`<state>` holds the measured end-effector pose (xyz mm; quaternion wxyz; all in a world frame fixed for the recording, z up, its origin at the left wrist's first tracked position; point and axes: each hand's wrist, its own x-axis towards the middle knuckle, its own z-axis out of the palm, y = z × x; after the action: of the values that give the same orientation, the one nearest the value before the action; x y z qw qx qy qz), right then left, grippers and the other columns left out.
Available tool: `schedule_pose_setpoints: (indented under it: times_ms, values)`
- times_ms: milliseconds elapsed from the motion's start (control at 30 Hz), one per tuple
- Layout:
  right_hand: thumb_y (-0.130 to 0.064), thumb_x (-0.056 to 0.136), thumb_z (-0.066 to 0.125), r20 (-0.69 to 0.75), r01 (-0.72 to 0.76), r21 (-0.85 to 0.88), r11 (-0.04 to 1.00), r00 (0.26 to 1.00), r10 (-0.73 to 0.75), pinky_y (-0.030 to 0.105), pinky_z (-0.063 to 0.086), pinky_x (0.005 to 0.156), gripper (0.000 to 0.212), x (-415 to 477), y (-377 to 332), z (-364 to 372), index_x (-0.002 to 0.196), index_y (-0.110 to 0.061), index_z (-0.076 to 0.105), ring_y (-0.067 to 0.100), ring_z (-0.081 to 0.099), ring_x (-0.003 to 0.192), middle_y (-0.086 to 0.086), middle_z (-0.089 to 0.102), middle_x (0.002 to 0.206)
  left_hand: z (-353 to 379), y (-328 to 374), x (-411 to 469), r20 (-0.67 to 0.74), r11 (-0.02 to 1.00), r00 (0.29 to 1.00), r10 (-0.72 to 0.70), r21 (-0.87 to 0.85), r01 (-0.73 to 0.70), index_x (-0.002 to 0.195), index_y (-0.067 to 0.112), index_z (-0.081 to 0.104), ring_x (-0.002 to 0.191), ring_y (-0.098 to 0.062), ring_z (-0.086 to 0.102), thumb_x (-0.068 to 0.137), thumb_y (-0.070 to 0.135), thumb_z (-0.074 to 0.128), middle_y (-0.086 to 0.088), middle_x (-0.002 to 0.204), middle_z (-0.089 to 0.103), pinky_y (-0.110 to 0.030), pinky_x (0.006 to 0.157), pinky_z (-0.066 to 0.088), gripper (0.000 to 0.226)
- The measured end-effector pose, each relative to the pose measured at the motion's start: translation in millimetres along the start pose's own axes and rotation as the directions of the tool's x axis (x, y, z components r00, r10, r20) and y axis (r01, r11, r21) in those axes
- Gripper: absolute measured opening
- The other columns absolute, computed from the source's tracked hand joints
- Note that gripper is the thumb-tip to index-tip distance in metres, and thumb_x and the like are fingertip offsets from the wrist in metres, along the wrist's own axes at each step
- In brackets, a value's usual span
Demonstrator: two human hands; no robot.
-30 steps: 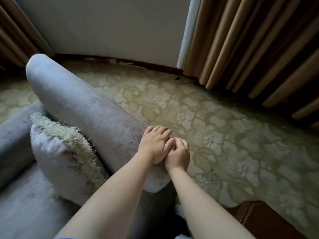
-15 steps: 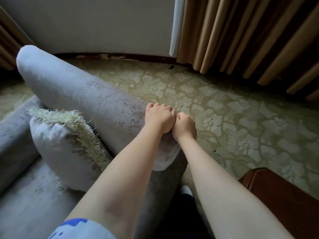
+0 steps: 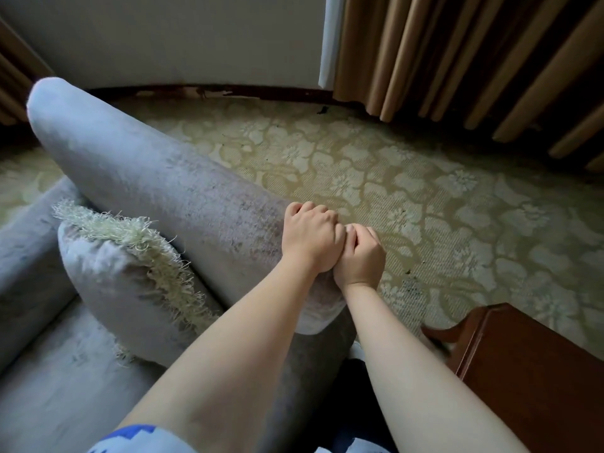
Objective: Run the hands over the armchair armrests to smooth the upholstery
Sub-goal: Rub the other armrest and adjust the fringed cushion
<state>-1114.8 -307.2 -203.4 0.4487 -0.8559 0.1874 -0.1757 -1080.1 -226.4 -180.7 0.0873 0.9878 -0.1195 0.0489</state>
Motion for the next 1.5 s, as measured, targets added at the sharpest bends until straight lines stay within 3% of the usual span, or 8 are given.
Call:
schedule_pose_setpoints:
  times_ms: [100, 267, 633, 767, 1067, 1267, 1400, 1500]
  values:
    - [-0.021, 0.088, 0.041, -0.037, 0.050, 0.030, 0.998, 0.998, -0.049, 0.019, 0.033, 0.070, 0.036, 1.0, -1.9, 1.1, 0.095, -0.001, 0.070, 0.029, 0.061, 0.090, 0.015, 0.067, 0.102, -0.6, -0.7, 2.8, -0.003, 1.000, 1.000, -0.004, -0.017, 0.004, 0.074, 0.019, 0.064, 0.089, -0.020, 0.054, 0.084, 0.040, 0.031, 0.002, 0.084, 0.065, -0.034, 0.089, 0.024, 0.040]
    - [-0.024, 0.090, 0.041, 0.019, -0.002, -0.042, 0.999, 1.000, 0.003, 0.029, 0.026, 0.058, 0.035, 4.7, 1.2, 1.4, 0.082, -0.004, 0.068, 0.034, 0.057, 0.075, 0.015, 0.065, 0.086, -0.7, -0.8, 5.5, 0.045, 1.000, 0.999, 0.001, 0.002, -0.001, 0.080, 0.021, 0.064, 0.095, -0.019, 0.052, 0.088, 0.040, 0.031, 0.003, 0.092, 0.062, -0.033, 0.091, 0.021, 0.040]
    - [-0.023, 0.096, 0.035, 0.254, -0.066, -0.136, 0.989, 0.962, 0.099, 0.034, 0.032, 0.064, 0.032, 4.1, -2.0, -12.7, 0.087, -0.003, 0.059, 0.034, 0.054, 0.090, 0.019, 0.062, 0.100, -17.0, 8.3, -3.0, 0.178, 0.998, 0.983, -0.053, 0.036, 0.048, 0.093, 0.018, 0.066, 0.108, -0.020, 0.050, 0.093, 0.034, 0.031, -0.001, 0.106, 0.064, -0.035, 0.094, 0.025, 0.038]
    - [-0.023, 0.095, 0.036, 0.211, -0.049, -0.088, 0.995, 0.975, 0.066, 0.033, 0.033, 0.063, 0.028, -26.7, 13.2, -32.0, 0.079, -0.008, 0.053, 0.033, 0.054, 0.085, 0.017, 0.062, 0.094, -9.4, 19.7, -39.0, 0.066, 0.999, 0.998, -0.020, 0.040, 0.017, 0.084, 0.017, 0.065, 0.099, -0.021, 0.051, 0.090, 0.032, 0.032, -0.002, 0.097, 0.065, -0.034, 0.091, 0.024, 0.037]
    - [-0.025, 0.094, 0.035, 0.140, -0.056, -0.114, 0.992, 0.988, 0.072, 0.031, 0.029, 0.061, 0.030, -31.2, 16.1, -31.5, 0.081, -0.008, 0.057, 0.029, 0.053, 0.078, 0.012, 0.061, 0.092, -6.1, 22.2, -39.0, 0.049, 0.999, 0.999, 0.008, 0.041, -0.010, 0.077, 0.017, 0.065, 0.095, -0.019, 0.051, 0.091, 0.036, 0.037, 0.000, 0.090, 0.064, -0.034, 0.091, 0.024, 0.037]
    - [-0.023, 0.097, 0.036, 0.221, 0.019, -0.210, 0.978, 0.975, 0.028, 0.033, 0.031, 0.064, 0.029, -26.9, 12.8, -36.2, 0.094, -0.006, 0.060, 0.036, 0.055, 0.089, 0.015, 0.060, 0.103, -9.9, 20.9, -41.8, 0.018, 1.000, 1.000, 0.002, -0.017, -0.002, 0.085, 0.016, 0.065, 0.097, -0.019, 0.053, 0.092, 0.034, 0.036, 0.000, 0.096, 0.065, -0.033, 0.095, 0.027, 0.035]
    - [-0.026, 0.097, 0.037, 0.388, 0.271, -0.415, 0.869, 0.916, -0.100, 0.041, 0.038, 0.085, 0.031, -24.5, -4.9, -43.5, 0.117, -0.011, 0.053, 0.035, 0.053, 0.108, 0.013, 0.055, 0.120, -14.0, 14.3, -55.5, -0.018, 0.996, 1.000, -0.011, -0.091, 0.009, 0.116, 0.014, 0.060, 0.124, -0.019, 0.043, 0.096, 0.030, 0.035, -0.004, 0.126, 0.057, -0.030, 0.111, 0.015, 0.036]
    - [-0.022, 0.091, 0.049, 0.540, 0.720, -0.406, 0.563, 0.686, -0.487, 0.047, 0.041, 0.095, 0.034, -23.5, -29.8, -43.6, 0.124, -0.016, 0.054, 0.029, 0.057, 0.107, 0.010, 0.056, 0.127, -12.9, 7.9, -82.7, -0.010, 0.975, 0.988, -0.152, -0.166, 0.148, 0.147, 0.016, 0.025, 0.145, -0.017, 0.006, 0.098, 0.028, 0.033, -0.001, 0.156, 0.022, -0.028, 0.115, -0.010, 0.051]
